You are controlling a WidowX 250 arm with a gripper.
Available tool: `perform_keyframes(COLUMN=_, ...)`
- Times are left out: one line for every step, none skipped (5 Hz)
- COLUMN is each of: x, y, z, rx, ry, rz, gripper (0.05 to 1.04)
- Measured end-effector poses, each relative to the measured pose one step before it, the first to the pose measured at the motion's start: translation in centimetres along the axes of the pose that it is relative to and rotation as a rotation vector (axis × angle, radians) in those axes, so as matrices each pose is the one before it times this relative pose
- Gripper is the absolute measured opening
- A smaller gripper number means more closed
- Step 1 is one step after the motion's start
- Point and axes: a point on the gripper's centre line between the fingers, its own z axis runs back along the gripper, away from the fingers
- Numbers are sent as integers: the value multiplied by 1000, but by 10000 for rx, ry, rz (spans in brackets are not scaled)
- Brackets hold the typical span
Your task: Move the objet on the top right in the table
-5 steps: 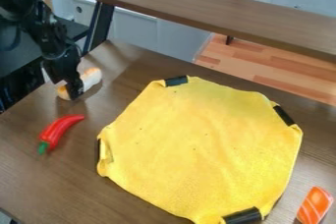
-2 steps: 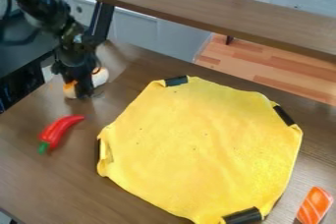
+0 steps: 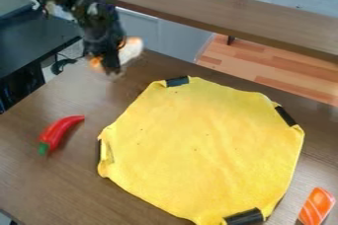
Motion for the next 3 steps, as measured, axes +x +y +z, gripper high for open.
perform_keyframes(x=1231, y=-3601, z=1717, rx=-725, ry=-529, rz=-774, gripper=567)
perform_keyframes(x=884, y=-3932, z=701, rx=-625, ry=-214, rz=-893, gripper=567)
perform_keyframes(x=693, y=-3647, z=300, rx=-71, ry=207, rz=-664, gripper=567)
